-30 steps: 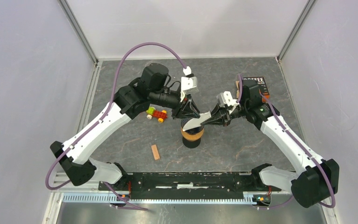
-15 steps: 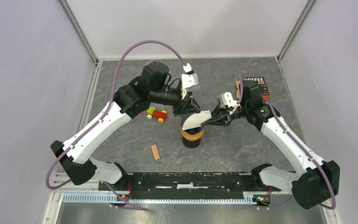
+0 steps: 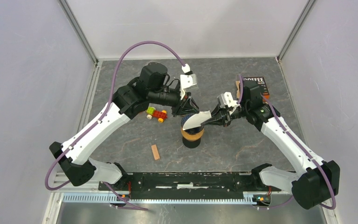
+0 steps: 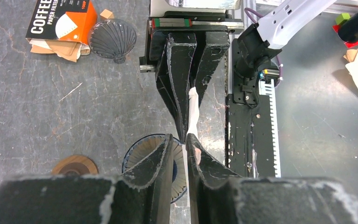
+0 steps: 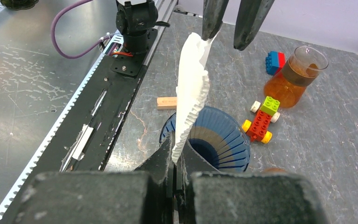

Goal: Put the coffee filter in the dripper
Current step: Pick up the coffee filter from the coffee filter holder.

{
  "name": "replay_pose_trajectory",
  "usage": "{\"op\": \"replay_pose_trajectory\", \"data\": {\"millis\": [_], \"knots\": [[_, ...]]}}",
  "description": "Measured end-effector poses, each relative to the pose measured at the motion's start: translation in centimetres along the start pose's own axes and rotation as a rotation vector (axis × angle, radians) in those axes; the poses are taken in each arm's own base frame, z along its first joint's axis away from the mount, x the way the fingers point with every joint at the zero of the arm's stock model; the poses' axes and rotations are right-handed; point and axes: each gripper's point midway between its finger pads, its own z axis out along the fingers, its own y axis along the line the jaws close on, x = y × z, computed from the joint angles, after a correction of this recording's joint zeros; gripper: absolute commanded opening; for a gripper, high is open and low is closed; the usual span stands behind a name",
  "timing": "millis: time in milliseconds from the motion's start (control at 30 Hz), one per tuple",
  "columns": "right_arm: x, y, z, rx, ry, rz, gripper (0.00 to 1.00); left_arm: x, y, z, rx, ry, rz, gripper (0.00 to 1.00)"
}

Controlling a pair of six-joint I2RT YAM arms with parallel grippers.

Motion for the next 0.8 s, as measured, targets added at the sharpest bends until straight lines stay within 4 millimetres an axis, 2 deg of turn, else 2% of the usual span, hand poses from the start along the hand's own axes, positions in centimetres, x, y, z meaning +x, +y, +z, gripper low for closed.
{"op": "replay_pose_trajectory", "data": {"millis": [433,500,600,667,800], "knots": [[0.0,-0.1,0.0,0.007,0.003,0.012,0.00,1.9,-0.8,0.7,0.054,0.026,-0.030,0.24],[-0.1,-0.2,0.0,0.007,0.002,0.013,0.00,2.3,-1.0,0.9,0.070,0.029,-0.037,0.20],[-0.1,-0.2,0.0,0.008,-0.001,0.019,0.00,2.5,-1.3,1.1,0.093,0.027,-0.040,0.03],[-0.2,-0.3,0.0,0.009,-0.002,0.029,0.00,2.3,-1.5,1.1,0.101,0.021,-0.036,0.02],[-0.4,-0.6,0.1,0.008,-0.011,0.053,0.22,2.3,-1.4,1.4,0.104,0.021,-0.047,0.02]]}}
